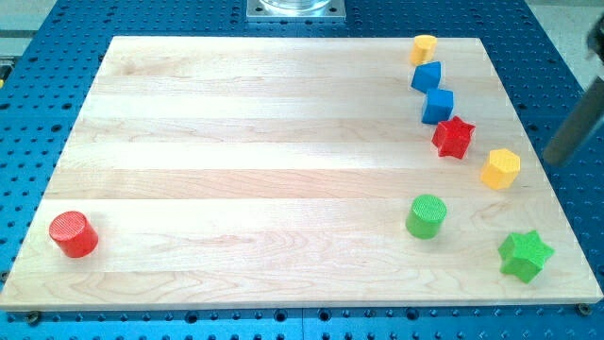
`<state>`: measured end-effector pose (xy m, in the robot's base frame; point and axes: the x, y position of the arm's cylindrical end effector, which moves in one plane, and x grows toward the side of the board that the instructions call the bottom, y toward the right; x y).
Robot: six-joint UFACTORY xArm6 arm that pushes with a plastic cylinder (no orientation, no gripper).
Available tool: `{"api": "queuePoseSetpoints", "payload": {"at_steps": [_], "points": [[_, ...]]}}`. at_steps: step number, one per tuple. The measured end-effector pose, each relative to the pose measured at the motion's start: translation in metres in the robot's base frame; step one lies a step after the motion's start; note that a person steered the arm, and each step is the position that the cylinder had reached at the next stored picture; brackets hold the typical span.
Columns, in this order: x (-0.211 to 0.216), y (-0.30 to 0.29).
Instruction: Move the red star parallel to the green circle
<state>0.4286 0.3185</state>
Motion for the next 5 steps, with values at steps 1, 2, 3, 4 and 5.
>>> {"api": "queuePoseSetpoints", "payload": {"at_steps": [1,2,3,4,5], "points": [[-0.015,-0.059],[-0.017,-0.123],[0.023,-0.246],[0.041,-0.304],[0.051,-0.284]]}}
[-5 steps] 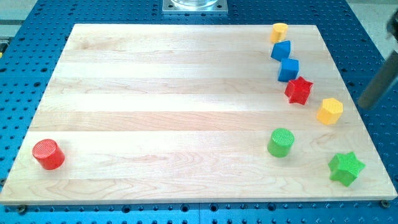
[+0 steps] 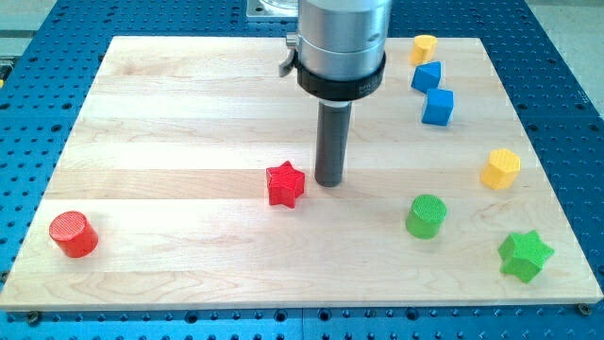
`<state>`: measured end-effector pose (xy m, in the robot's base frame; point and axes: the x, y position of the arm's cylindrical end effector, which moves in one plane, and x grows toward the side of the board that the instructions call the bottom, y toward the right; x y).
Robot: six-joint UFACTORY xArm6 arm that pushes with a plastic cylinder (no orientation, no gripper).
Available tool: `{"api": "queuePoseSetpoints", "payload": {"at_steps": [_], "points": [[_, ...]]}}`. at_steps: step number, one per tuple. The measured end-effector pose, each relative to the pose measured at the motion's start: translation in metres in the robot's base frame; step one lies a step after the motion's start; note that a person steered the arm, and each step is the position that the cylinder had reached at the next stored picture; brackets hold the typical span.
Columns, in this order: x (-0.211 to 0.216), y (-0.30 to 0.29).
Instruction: Move the red star parallel to the green circle
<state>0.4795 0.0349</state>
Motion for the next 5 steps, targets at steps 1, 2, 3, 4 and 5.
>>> {"api": "queuePoseSetpoints", "payload": {"at_steps": [1,2,3,4,5], "points": [[0.005,-0.061],[0.010,-0.133],[0.010,-0.049],[0.048,-0.051],[0.062,-0.122]]}}
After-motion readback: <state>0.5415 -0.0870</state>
